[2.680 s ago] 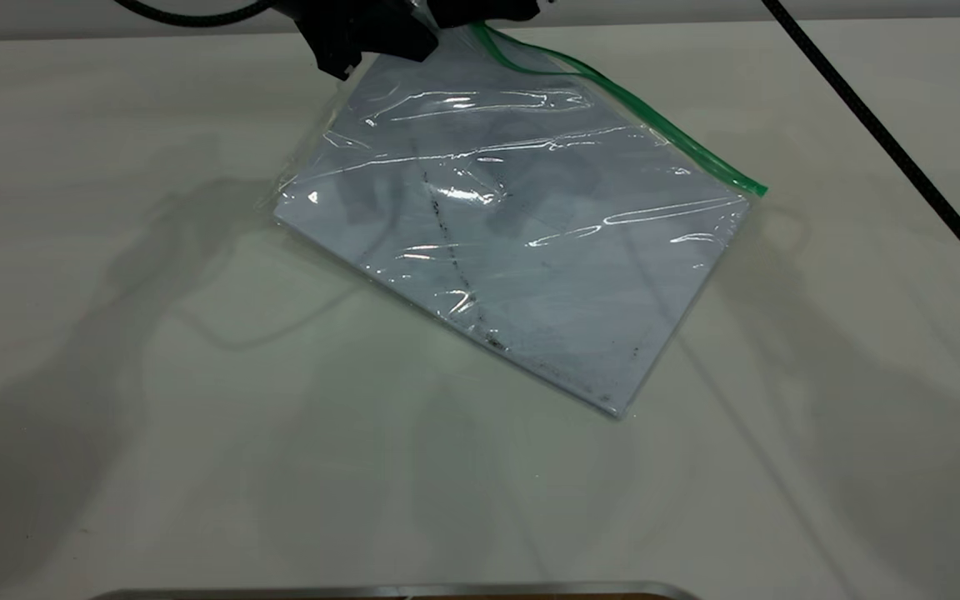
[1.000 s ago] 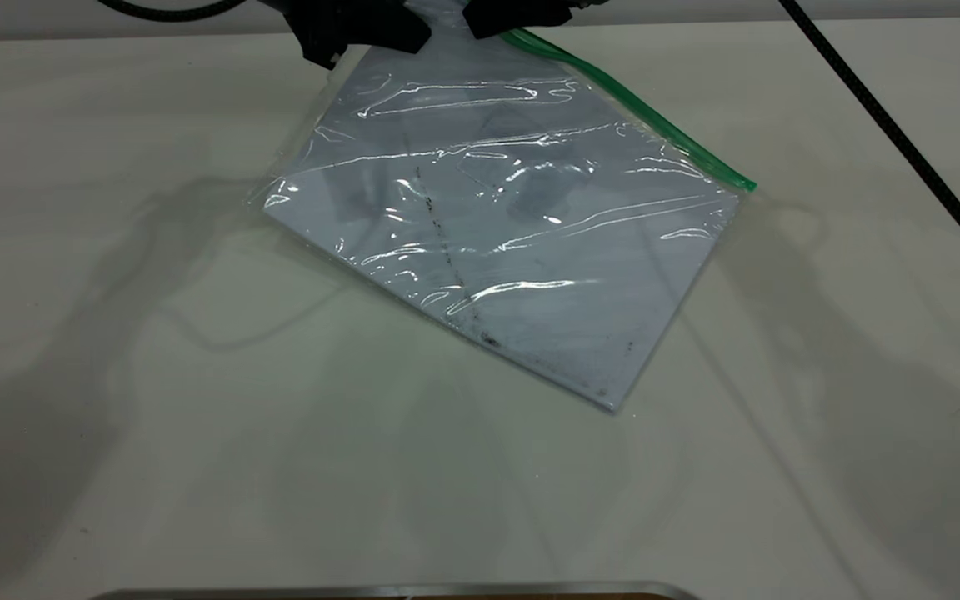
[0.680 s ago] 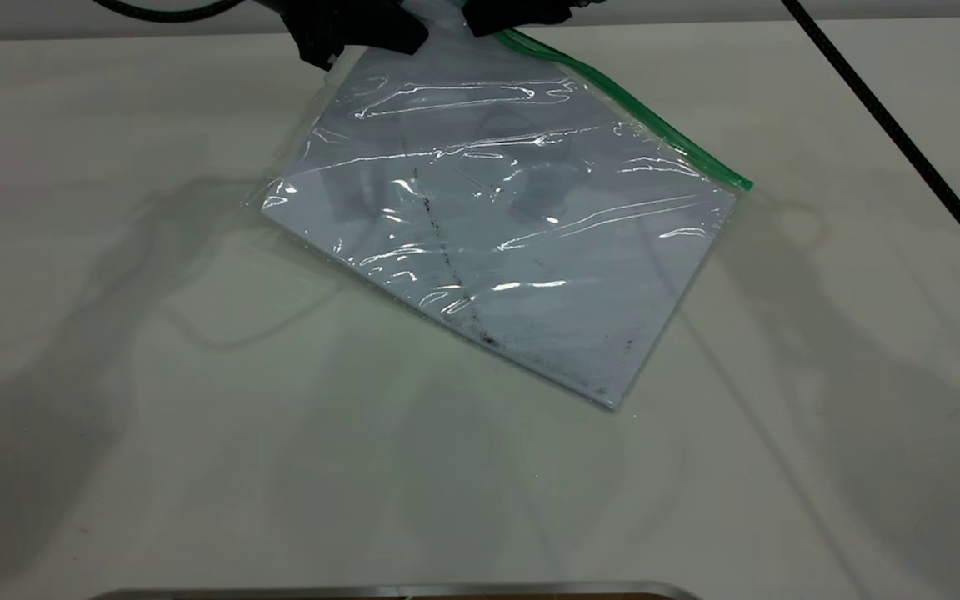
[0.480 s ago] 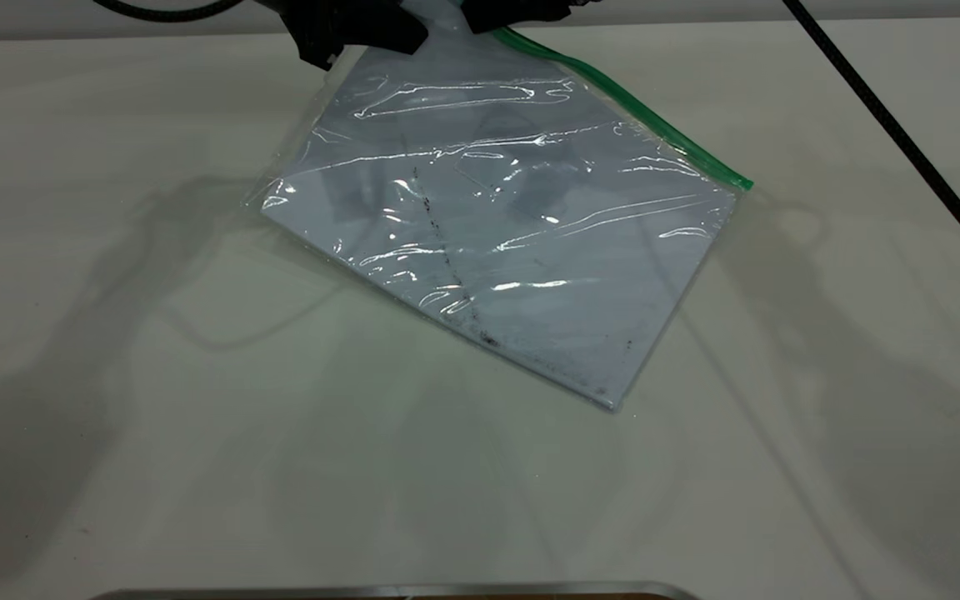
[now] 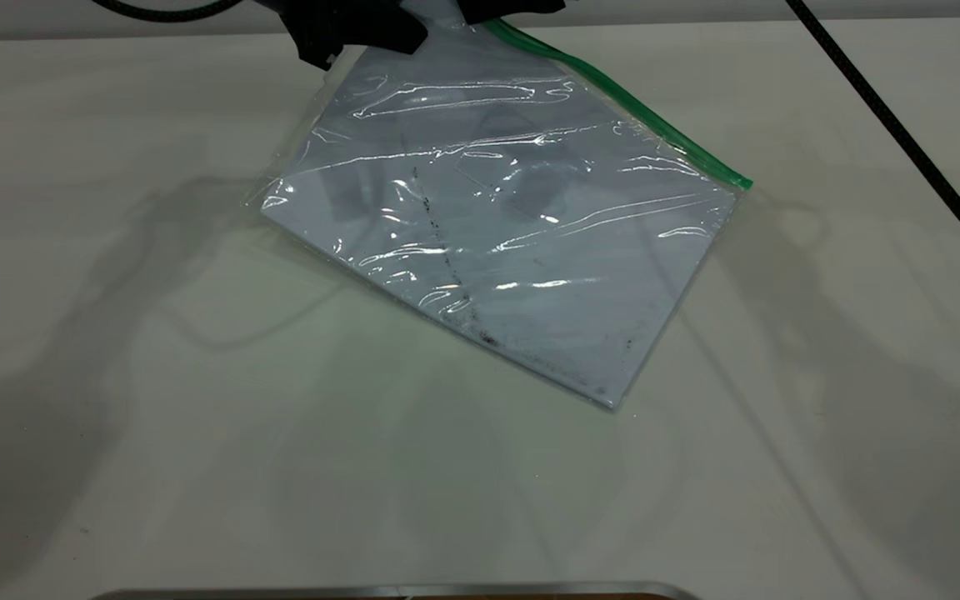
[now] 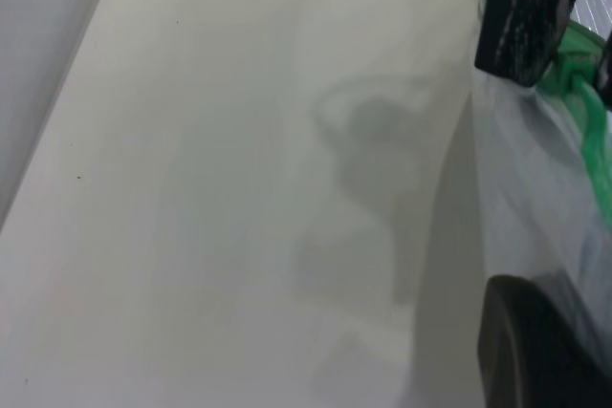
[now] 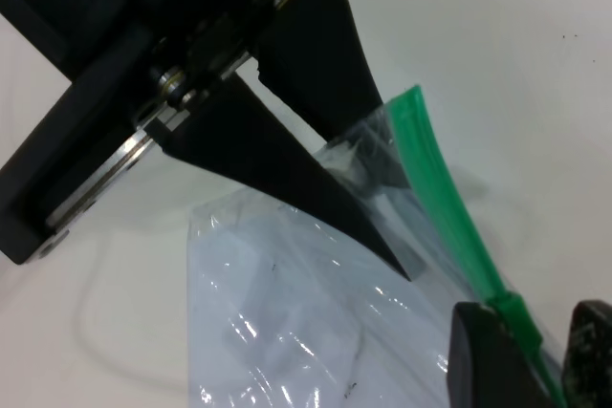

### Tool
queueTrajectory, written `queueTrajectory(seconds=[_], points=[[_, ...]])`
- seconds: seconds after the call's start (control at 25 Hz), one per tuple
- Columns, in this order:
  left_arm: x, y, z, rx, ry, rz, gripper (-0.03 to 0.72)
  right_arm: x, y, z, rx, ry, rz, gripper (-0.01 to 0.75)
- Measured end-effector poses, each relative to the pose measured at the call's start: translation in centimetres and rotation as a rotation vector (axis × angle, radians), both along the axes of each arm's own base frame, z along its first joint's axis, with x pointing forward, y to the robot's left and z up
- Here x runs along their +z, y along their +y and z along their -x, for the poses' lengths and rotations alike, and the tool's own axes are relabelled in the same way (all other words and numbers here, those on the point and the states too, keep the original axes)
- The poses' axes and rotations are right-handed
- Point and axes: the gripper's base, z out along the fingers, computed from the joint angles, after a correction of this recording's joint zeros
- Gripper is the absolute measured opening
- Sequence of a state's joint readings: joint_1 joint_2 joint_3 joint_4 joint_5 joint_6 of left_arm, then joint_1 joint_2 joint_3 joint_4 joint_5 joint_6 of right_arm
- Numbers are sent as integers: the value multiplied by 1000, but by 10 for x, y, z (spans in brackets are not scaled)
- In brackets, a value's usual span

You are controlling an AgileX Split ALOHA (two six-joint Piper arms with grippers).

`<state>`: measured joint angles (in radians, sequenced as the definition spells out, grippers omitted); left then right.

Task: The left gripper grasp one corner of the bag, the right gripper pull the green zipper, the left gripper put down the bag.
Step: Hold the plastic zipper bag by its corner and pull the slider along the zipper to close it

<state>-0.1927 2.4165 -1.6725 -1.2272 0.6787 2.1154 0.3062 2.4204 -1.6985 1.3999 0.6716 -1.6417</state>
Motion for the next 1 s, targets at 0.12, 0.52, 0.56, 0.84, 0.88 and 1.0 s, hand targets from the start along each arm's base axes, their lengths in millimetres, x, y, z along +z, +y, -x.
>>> queueTrajectory(seconds=[0.12, 0.52, 0.56, 0.84, 0.88, 1.0], points=[[0, 0, 0, -2, 1, 2, 53, 0, 0, 0, 1, 0, -1, 180], [2, 0, 0, -5, 3, 7, 53, 0, 0, 0, 3, 1, -2, 37], [3, 0, 0, -6, 0, 8, 53, 0, 0, 0, 3, 2, -3, 37], [21, 8, 0, -17, -22, 24, 53, 5, -2, -1, 8, 1, -25, 37], [24, 10, -1, -17, -23, 28, 53, 5, -2, -2, 8, 2, -28, 37], [32, 16, -1, -14, -13, 75, 53, 8, -6, -3, 7, 1, -38, 37]])
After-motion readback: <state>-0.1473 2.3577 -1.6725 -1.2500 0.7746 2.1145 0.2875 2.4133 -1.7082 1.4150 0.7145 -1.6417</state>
